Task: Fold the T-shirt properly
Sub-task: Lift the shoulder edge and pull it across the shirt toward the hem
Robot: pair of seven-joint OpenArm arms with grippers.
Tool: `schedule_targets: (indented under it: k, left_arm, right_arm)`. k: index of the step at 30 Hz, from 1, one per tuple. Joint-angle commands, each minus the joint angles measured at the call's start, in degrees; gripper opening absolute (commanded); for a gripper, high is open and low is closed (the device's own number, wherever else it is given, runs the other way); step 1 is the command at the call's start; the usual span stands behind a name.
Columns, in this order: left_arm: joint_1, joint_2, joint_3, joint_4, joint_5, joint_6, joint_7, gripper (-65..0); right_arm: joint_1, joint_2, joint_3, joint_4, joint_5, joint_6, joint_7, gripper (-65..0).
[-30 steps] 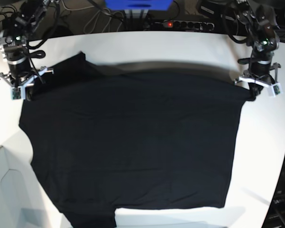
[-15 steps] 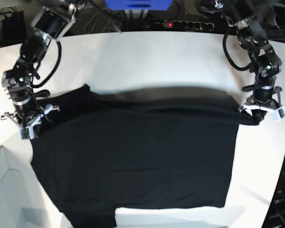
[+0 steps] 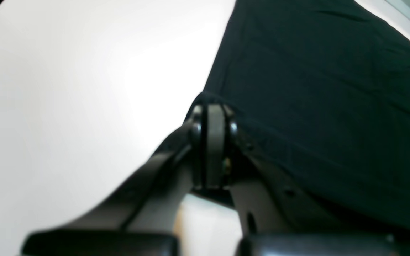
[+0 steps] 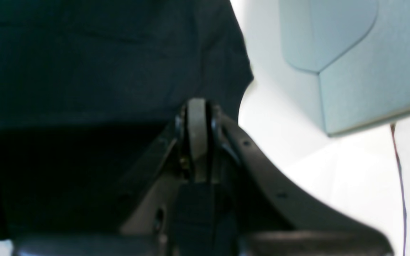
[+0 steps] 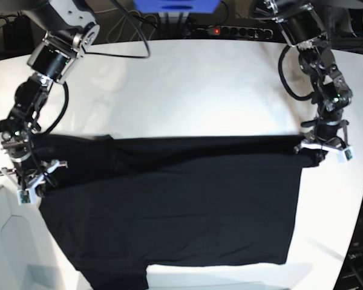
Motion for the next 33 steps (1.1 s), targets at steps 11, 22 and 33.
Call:
schedule_targets:
  k: [11,22,33]
  left_arm:
    - [-4.6,-0.9,0.3,0.9,-0.4,0.2,-1.3,-65.0]
    - [-4.9,-0.9,0.3,-0.4,-0.4,0.2,-1.3,-65.0]
    - [-6.4,-0.9,0.3,-2.3,-0.4,0.1,-1.3,-65.0]
  right_arm:
    - [8.9,1.7,-0.4,-7.8,0.6,0.4,1.7,-65.0]
    - [11.2,4.2,-6.0,-15.3,0.6,0.4,6.9,-65.0]
    - [11.6,4.2,-5.9,-17.3,0.6,0.4,7.3,-65.0]
